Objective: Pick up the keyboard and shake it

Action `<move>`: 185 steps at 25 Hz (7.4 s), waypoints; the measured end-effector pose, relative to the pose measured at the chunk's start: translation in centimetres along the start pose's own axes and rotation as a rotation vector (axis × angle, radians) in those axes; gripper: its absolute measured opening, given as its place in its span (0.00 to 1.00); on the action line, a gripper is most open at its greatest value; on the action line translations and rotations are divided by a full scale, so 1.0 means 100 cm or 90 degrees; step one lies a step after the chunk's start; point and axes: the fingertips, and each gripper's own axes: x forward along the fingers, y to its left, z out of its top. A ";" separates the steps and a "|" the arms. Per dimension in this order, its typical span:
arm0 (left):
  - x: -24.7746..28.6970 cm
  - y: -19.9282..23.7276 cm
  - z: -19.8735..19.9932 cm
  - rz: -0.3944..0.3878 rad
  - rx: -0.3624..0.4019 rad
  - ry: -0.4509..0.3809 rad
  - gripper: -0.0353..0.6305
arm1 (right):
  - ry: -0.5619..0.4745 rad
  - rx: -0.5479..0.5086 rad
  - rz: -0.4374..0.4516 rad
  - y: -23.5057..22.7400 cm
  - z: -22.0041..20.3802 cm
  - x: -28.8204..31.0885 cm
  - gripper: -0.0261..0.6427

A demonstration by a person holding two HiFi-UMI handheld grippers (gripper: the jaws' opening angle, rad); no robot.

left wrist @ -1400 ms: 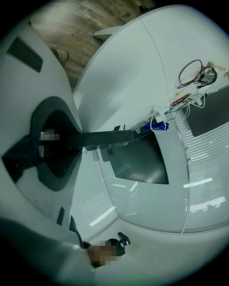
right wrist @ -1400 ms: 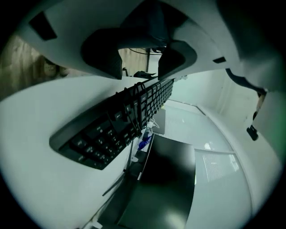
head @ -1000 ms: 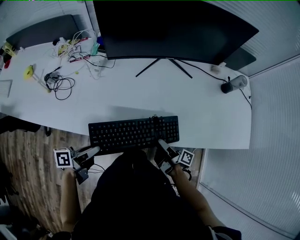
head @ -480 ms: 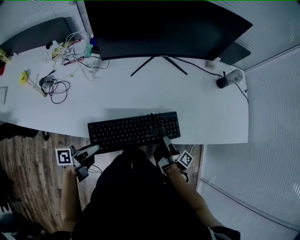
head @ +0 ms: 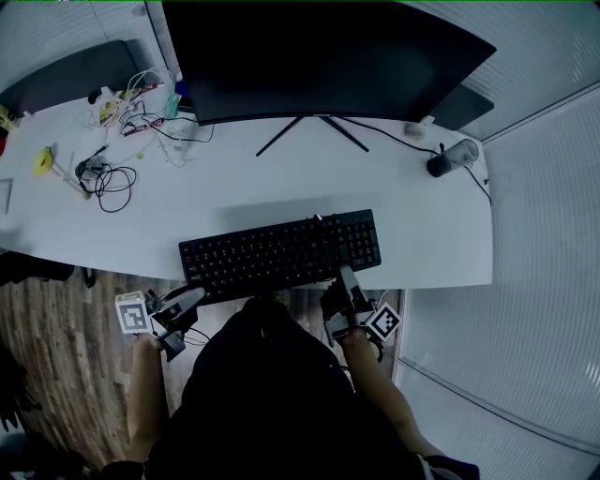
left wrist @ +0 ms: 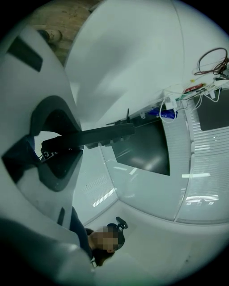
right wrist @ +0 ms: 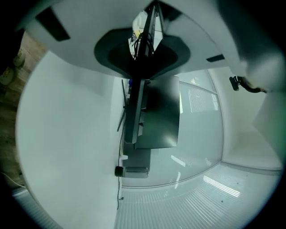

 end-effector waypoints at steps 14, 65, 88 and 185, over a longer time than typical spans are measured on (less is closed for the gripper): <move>0.049 -0.010 0.001 -0.157 -0.048 -0.044 0.22 | -0.006 -0.256 0.030 0.127 0.044 0.015 0.21; 0.064 -0.074 0.041 -0.104 0.062 -0.053 0.23 | -0.078 -0.138 0.054 0.099 0.070 0.008 0.22; 0.058 -0.034 0.035 -0.089 -0.001 -0.036 0.24 | -0.074 -0.140 0.007 0.058 0.053 0.000 0.22; 0.121 -0.265 0.148 0.372 0.871 -0.319 0.09 | -0.154 -0.988 -0.084 0.307 0.028 0.065 0.08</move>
